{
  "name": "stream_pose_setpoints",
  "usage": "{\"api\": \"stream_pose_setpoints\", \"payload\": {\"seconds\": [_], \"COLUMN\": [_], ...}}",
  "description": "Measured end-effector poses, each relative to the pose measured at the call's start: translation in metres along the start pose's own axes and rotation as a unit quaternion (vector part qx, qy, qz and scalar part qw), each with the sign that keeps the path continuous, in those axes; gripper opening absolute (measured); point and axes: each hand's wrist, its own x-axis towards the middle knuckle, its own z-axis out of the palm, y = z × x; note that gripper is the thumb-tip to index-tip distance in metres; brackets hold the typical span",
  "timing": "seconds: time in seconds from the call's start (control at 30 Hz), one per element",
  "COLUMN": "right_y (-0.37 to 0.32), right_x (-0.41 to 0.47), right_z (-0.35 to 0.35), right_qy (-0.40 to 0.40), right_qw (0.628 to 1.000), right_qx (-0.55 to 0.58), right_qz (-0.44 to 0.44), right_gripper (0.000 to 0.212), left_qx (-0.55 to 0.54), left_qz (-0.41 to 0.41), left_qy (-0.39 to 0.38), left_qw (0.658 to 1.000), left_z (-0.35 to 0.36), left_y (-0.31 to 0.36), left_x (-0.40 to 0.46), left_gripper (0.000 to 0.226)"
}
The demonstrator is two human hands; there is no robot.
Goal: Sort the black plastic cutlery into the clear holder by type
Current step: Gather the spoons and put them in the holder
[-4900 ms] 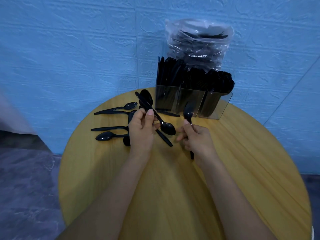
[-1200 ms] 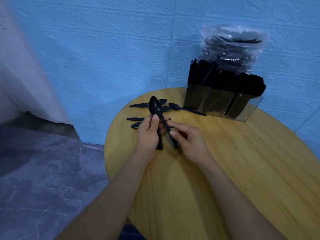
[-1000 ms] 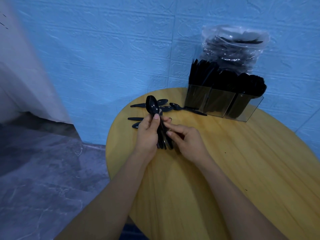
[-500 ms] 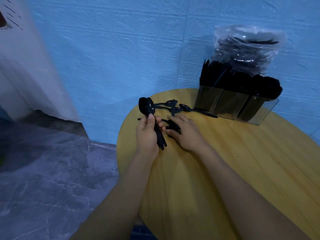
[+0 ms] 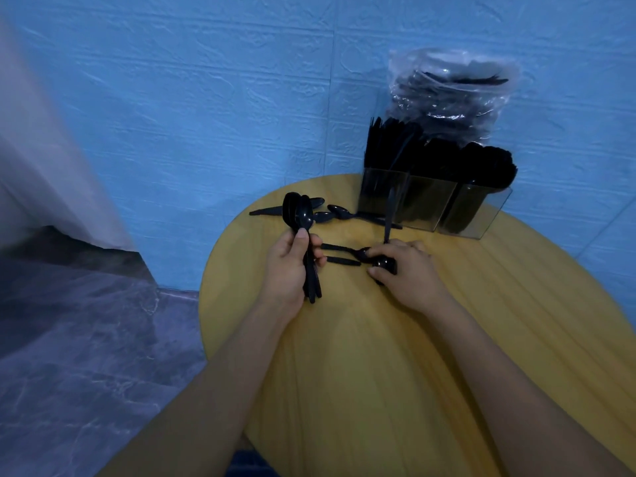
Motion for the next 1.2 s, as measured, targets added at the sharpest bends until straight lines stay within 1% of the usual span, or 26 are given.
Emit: {"api": "stream_pose_setpoints", "payload": {"seconds": [0.07, 0.17, 0.23, 0.33, 0.4, 0.47, 0.53, 0.63, 0.67, 0.77, 0.83, 0.87, 0.93, 1.0, 1.1, 1.2], "right_y": [0.008, 0.015, 0.015, 0.011, 0.012, 0.015, 0.017, 0.021, 0.023, 0.028, 0.029, 0.029, 0.029, 0.029, 0.03, 0.026], "right_x": [-0.005, -0.008, -0.011, -0.018, -0.019, -0.019, -0.019, -0.018, -0.018, -0.021, -0.023, -0.023, -0.023, -0.022, -0.019, -0.014], "right_z": [-0.004, -0.005, -0.009, -0.018, -0.019, -0.021, -0.025, -0.027, -0.027, -0.027, -0.029, -0.03, -0.032, -0.034, -0.036, -0.029], "right_qy": [0.016, 0.087, 0.114, 0.097, 0.098, 0.109, 0.125, 0.14, 0.14, 0.138, 0.131, 0.124, 0.108, 0.107, 0.173, 0.242], "right_qw": [1.0, 0.991, 0.978, 0.959, 0.959, 0.955, 0.94, 0.923, 0.916, 0.894, 0.893, 0.9, 0.918, 0.915, 0.9, 0.903], "right_qx": [0.009, 0.1, 0.165, 0.26, 0.26, 0.276, 0.318, 0.357, 0.374, 0.425, 0.43, 0.418, 0.382, 0.388, 0.4, 0.356], "right_qz": [0.008, -0.03, -0.058, -0.058, -0.052, -0.026, 0.009, 0.029, 0.027, 0.021, 0.008, -0.001, -0.01, -0.003, 0.002, -0.007], "right_gripper": [0.029, 0.024, 0.024, 0.026, 0.033, 0.036, 0.028, 0.006, 0.007, 0.018, 0.019, 0.019, 0.017, 0.016, 0.021, 0.021], "left_qx": [0.009, 0.01, 0.012, 0.008, -0.003, -0.012, -0.04, -0.064, -0.061, -0.045, -0.023, -0.004, 0.04, 0.072, 0.102, 0.118], "left_qz": [-0.013, -0.032, -0.04, -0.053, -0.055, -0.054, -0.056, -0.074, -0.085, -0.123, -0.136, -0.141, -0.148, -0.158, -0.167, -0.171], "left_qy": [-0.019, -0.042, -0.05, -0.064, -0.071, -0.064, -0.047, -0.045, -0.048, -0.054, -0.074, -0.092, -0.136, -0.171, -0.198, -0.228], "left_qw": [1.0, 0.999, 0.998, 0.997, 0.996, 0.996, 0.997, 0.994, 0.993, 0.99, 0.988, 0.986, 0.979, 0.97, 0.96, 0.951], "left_z": [0.008, 0.024, 0.035, 0.043, 0.042, 0.039, 0.036, 0.035, 0.035, 0.036, 0.035, 0.034, 0.033, 0.035, 0.039, 0.041], "left_y": [-0.002, -0.005, -0.008, -0.018, -0.022, -0.021, -0.019, -0.017, -0.017, -0.018, -0.019, -0.019, -0.019, -0.018, -0.019, -0.02], "left_x": [0.0, 0.0, 0.0, 0.001, 0.002, 0.005, 0.008, 0.011, 0.01, 0.01, 0.01, 0.01, 0.009, 0.007, 0.006, 0.004], "left_gripper": [0.02, 0.02, 0.019, 0.018, 0.017, 0.018, 0.017, 0.018, 0.02, 0.029, 0.034, 0.034, 0.031, 0.026, 0.02, 0.02]}}
